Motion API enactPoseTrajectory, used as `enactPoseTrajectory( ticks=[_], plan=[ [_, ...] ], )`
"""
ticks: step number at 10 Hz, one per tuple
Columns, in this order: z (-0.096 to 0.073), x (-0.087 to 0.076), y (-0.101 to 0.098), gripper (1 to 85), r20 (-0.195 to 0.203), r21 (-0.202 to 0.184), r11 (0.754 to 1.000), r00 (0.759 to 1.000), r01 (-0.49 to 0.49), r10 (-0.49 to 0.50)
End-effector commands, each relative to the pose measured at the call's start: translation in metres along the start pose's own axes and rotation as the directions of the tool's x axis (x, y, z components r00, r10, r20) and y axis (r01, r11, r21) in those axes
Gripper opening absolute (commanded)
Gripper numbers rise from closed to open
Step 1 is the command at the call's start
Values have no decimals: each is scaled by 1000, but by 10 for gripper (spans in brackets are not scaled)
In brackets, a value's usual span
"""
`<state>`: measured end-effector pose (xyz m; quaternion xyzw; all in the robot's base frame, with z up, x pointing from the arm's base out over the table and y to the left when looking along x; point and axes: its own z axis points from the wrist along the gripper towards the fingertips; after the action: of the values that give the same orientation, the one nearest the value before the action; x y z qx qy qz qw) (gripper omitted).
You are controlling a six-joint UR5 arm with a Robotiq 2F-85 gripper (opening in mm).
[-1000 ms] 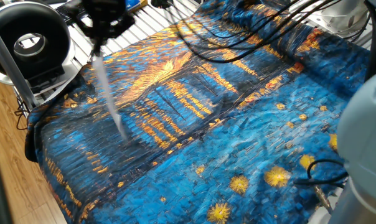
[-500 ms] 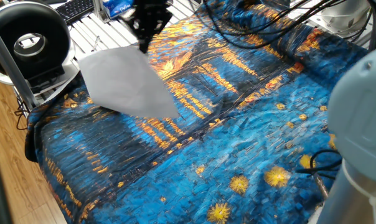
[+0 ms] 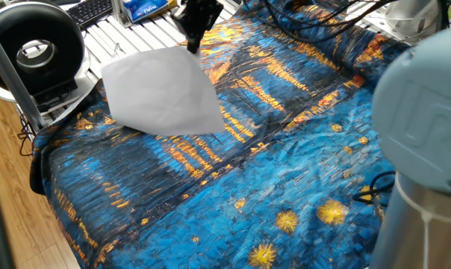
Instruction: Flip over and spread out the paper that is laid flat on the table
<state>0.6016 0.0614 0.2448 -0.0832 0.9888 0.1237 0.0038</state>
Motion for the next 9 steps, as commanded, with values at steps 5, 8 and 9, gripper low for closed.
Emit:
enactPoseTrajectory(
  ticks=[5, 8, 9],
  plan=[
    [0, -15, -56, 10, -1, 56, 991, 992, 125, -125],
    [-1, -19, -69, 10, -19, 61, 984, 986, 165, -164],
    [-1, -19, -71, 10, -29, 63, 982, 984, 180, -178]
  ],
)
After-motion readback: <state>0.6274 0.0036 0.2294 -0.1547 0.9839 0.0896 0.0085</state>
